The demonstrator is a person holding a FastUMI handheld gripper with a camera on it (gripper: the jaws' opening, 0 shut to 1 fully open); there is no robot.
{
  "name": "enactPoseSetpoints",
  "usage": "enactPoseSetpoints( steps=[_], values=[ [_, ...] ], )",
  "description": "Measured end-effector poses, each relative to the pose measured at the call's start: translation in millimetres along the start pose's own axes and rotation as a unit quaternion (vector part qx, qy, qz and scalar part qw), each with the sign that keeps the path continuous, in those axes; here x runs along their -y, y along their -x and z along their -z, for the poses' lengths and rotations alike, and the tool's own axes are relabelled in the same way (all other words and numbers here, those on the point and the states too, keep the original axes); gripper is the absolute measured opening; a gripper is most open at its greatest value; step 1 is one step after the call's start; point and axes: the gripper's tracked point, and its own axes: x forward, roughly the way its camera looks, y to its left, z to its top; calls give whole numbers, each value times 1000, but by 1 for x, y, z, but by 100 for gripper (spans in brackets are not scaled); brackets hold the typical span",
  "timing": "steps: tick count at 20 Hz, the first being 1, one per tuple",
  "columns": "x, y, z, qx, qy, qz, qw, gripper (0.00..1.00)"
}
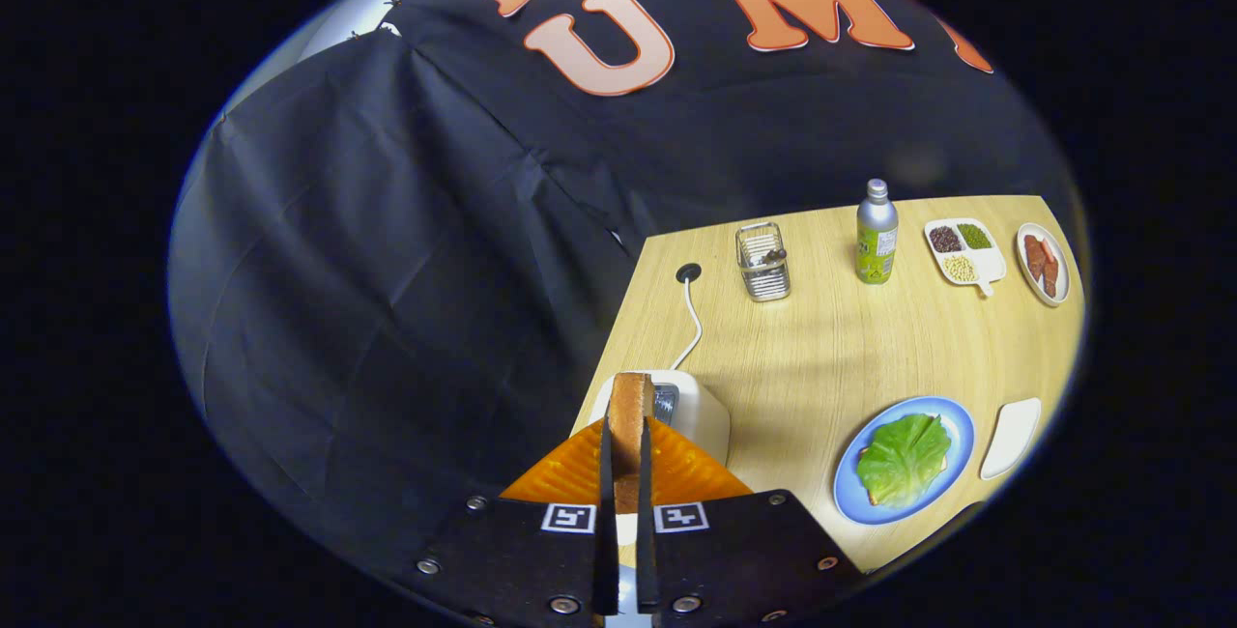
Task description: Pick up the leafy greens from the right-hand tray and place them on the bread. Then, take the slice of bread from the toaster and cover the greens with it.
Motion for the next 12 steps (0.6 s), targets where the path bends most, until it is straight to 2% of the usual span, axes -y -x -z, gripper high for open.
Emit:
enactPoseSetpoints(
  steps=[7,12],
  values=[
    [60,33,20,3,-22,-14,1000,8],
    [131,36,22,14,-54,-2,998,8]
  ],
)
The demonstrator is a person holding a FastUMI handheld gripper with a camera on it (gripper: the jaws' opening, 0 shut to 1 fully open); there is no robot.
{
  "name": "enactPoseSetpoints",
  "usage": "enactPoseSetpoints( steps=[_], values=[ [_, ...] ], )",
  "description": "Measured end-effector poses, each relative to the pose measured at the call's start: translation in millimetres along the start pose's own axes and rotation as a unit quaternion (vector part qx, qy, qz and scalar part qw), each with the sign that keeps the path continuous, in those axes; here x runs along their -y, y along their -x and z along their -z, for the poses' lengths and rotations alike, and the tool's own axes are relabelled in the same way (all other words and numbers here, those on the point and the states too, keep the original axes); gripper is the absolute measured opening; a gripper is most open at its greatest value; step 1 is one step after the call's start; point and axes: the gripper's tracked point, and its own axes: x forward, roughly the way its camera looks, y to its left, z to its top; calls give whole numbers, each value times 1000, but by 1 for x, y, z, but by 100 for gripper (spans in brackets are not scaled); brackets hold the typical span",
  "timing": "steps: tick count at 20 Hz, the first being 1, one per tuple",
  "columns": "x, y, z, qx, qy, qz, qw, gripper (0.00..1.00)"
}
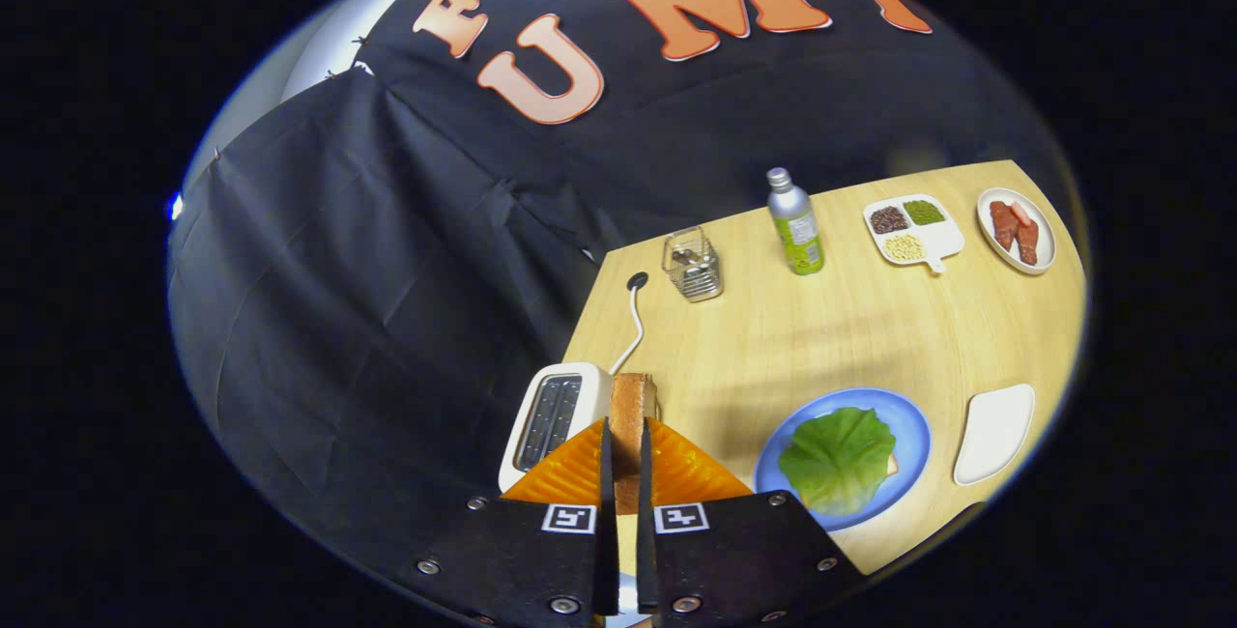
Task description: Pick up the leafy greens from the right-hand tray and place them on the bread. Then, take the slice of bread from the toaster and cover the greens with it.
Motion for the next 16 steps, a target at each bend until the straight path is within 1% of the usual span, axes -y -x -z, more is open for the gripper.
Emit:
enactPoseSetpoints(
  steps=[7,16],
  values=[
    [69,-1,16,-2,-33,-13,999,7],
    [126,-10,38,-16,-75,-28,997,8]
  ],
)
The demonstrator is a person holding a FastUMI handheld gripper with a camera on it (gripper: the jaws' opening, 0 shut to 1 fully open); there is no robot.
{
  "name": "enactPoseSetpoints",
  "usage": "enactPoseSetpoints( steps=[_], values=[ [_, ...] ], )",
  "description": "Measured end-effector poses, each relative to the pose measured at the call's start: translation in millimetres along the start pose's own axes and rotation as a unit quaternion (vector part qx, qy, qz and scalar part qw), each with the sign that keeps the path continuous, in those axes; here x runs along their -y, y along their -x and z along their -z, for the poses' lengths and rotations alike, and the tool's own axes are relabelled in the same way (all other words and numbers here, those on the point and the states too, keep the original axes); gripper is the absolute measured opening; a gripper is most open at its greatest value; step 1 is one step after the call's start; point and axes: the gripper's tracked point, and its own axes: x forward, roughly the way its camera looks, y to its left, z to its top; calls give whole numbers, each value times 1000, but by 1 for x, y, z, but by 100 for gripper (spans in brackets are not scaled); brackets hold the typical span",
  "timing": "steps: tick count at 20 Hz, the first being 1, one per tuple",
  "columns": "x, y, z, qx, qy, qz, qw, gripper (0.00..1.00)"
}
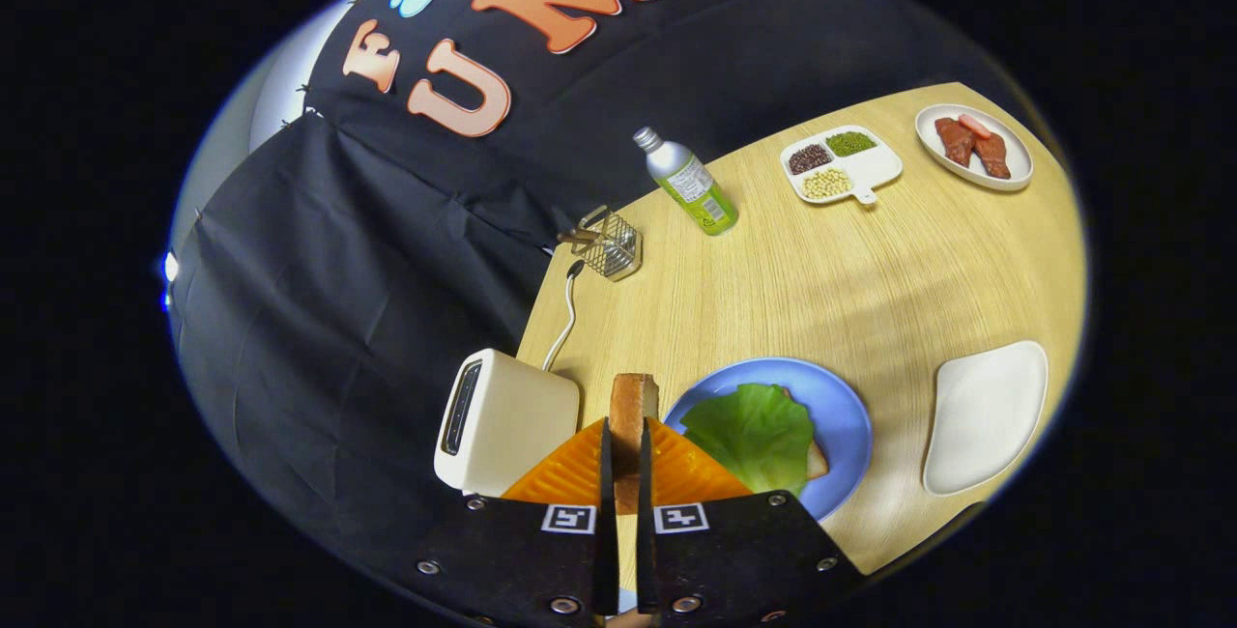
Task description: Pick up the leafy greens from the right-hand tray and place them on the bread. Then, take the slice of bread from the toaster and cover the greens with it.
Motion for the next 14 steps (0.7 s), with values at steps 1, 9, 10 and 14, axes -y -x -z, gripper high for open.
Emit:
enactPoseSetpoints(
  steps=[1,9,10,14],
  values=[
    [5,0,2,-2,-3,-4,1000,8],
    [44,-15,19,-3,-37,-37,999,8],
    [52,-19,22,-4,-35,-30,999,8],
    [75,-24,29,-7,-31,-5,999,8]
  ],
)
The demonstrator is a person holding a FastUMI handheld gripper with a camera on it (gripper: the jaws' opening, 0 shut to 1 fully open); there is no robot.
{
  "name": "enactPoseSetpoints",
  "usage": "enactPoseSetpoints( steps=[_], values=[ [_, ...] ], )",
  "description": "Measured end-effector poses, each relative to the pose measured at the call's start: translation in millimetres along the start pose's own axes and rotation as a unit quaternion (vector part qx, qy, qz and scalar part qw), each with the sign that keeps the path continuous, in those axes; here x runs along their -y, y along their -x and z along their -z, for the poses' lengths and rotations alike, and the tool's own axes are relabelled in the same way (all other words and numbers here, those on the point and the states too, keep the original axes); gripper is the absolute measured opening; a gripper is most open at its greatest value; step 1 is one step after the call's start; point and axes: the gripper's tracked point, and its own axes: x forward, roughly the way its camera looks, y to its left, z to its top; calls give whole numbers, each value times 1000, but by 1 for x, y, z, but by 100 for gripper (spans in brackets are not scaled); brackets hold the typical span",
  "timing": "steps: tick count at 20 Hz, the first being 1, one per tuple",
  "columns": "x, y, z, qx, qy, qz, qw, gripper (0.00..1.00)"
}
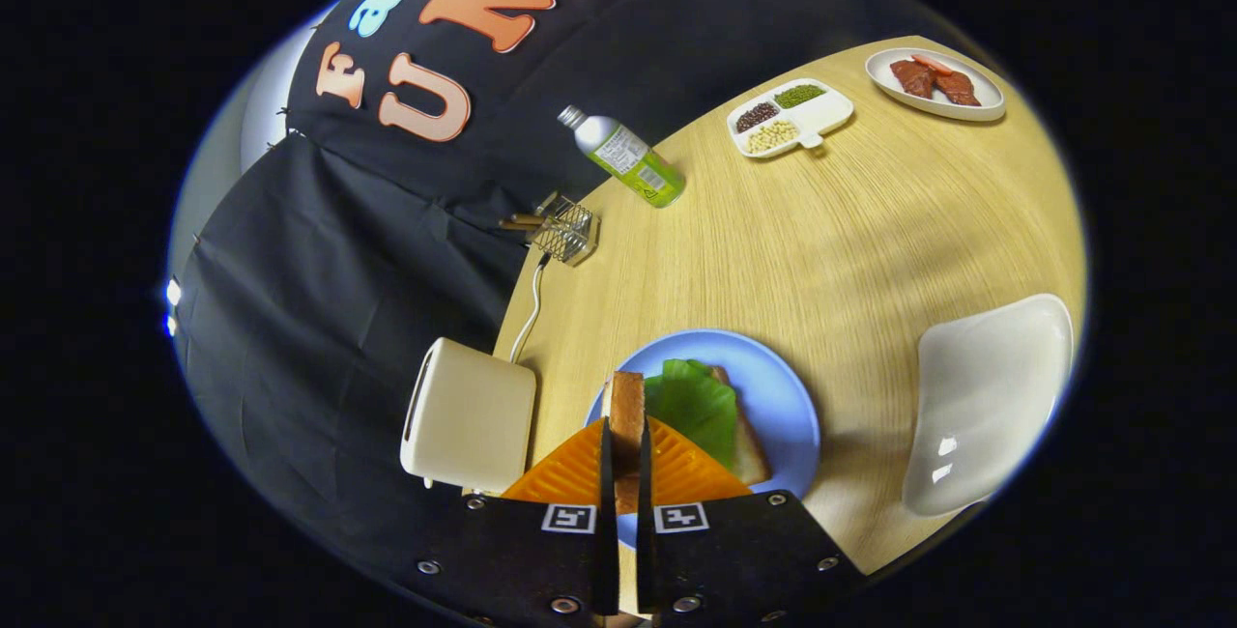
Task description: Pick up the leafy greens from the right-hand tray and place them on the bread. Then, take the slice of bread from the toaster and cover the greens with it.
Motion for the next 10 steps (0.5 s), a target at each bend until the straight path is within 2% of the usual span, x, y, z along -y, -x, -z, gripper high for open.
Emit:
enactPoseSetpoints(
  steps=[4,10],
  values=[
    [23,-7,5,-6,2,36,999,8],
    [30,-11,4,0,16,49,999,10]
  ],
)
